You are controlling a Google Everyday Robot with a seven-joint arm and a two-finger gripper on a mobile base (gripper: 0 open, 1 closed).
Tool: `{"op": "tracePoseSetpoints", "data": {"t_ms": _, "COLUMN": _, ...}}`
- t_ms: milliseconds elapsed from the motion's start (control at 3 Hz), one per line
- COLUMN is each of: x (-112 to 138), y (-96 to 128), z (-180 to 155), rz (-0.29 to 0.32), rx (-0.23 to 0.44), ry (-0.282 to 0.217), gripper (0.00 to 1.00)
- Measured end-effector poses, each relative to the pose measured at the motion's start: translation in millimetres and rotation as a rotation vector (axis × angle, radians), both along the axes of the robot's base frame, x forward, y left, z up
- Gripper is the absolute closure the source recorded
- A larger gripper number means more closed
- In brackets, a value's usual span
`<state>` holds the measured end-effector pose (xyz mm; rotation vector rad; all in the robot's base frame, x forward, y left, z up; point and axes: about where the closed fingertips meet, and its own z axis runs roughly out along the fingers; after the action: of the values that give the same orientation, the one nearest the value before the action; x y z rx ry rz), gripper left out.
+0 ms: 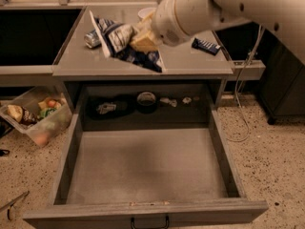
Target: Place blue chip bag into middle drawer
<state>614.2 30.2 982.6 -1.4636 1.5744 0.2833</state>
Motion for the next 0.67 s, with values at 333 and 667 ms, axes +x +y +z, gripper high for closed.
{"op": "tracePoseSetpoints", "data": {"t_ms": 333, "x": -52, "y": 4, "z": -69, "rz": 0.063, "rx": -0.010, "ry": 0.120, "gripper": 1.00}}
{"op": "tracePoseSetpoints", "data": {"t_ms": 667, "x": -58, "y": -6, "z": -152, "rz": 0.109, "rx": -0.065, "ry": 0.232, "gripper": 1.00}}
